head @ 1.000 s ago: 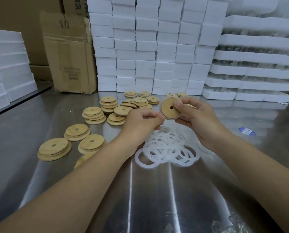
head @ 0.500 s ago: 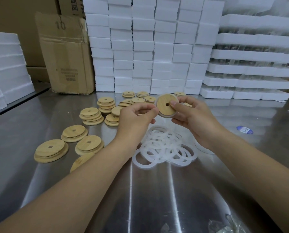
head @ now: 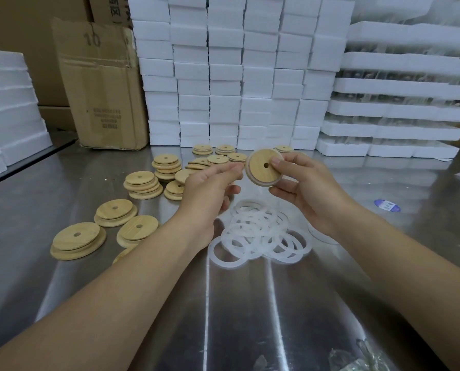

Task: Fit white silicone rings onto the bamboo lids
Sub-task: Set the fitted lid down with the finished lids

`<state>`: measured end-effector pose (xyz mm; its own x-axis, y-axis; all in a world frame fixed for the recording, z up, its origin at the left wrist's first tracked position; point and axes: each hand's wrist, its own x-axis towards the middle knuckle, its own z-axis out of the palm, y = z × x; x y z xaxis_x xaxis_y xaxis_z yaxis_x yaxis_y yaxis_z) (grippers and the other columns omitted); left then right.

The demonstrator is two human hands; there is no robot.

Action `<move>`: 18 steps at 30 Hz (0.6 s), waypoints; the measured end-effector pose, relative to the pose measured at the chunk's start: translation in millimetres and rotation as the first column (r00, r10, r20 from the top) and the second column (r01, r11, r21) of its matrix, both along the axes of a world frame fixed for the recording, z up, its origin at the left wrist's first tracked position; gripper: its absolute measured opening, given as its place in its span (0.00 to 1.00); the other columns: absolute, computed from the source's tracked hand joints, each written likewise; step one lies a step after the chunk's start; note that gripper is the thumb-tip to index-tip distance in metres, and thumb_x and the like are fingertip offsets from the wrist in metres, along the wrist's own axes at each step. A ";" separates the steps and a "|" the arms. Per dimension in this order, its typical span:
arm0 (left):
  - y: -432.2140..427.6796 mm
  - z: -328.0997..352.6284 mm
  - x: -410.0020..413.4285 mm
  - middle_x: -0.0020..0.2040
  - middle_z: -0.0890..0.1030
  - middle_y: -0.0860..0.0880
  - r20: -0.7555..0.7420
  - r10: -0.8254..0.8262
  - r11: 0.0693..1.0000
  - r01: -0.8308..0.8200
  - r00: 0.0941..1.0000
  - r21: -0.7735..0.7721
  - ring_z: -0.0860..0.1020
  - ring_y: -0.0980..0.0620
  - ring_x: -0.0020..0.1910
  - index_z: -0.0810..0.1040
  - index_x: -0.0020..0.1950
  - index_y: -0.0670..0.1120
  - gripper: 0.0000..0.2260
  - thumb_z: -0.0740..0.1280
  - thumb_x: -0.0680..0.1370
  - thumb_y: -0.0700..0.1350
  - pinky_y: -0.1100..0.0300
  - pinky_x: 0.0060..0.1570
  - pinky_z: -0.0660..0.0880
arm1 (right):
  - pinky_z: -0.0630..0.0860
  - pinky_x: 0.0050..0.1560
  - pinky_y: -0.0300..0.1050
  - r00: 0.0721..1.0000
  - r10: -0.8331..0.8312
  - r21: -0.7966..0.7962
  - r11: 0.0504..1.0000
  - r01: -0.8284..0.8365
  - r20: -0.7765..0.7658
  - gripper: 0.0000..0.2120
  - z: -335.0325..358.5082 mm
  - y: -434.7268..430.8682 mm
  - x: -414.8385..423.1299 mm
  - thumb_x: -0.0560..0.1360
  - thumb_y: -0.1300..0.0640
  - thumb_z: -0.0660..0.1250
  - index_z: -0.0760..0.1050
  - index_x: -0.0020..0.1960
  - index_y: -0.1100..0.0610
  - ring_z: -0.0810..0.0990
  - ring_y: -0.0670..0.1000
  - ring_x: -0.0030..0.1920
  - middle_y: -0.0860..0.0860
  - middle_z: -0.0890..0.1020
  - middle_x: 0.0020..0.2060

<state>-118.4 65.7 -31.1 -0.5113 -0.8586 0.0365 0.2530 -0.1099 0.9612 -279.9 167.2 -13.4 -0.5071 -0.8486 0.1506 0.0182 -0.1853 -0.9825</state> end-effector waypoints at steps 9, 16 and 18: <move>0.9 -2.5 -2.3 0.50 0.87 0.48 0.066 0.085 0.996 -0.085 0.994 0.006 0.81 0.54 0.40 0.90 0.51 0.49 0.10 0.69 0.82 0.39 0.59 0.43 0.74 | 0.74 0.41 0.43 0.842 -0.293 0.254 0.863 0.437 -0.454 0.12 -20.3 8.8 -62.8 0.77 0.47 0.77 0.84 0.50 0.56 0.82 0.49 0.42 0.52 0.88 0.43; 1.9 -4.9 -4.8 0.47 0.87 0.51 0.099 0.118 0.993 -0.116 0.988 -0.025 0.81 0.55 0.37 0.90 0.48 0.51 0.11 0.69 0.81 0.39 0.62 0.37 0.74 | 0.76 0.36 0.47 0.533 -0.143 0.263 0.745 0.612 -0.834 0.12 -37.0 -1.7 -73.0 0.78 0.38 0.71 0.77 0.49 0.46 0.82 0.46 0.36 0.47 0.85 0.32; 1.9 -4.9 -4.6 0.46 0.86 0.51 0.103 0.121 0.993 -0.119 0.987 -0.027 0.81 0.55 0.37 0.90 0.48 0.51 0.11 0.69 0.81 0.39 0.62 0.37 0.74 | 0.79 0.37 0.48 0.506 -0.105 0.254 0.767 0.590 -0.856 0.10 -37.5 -0.7 -73.3 0.79 0.39 0.71 0.77 0.51 0.44 0.82 0.45 0.34 0.47 0.84 0.31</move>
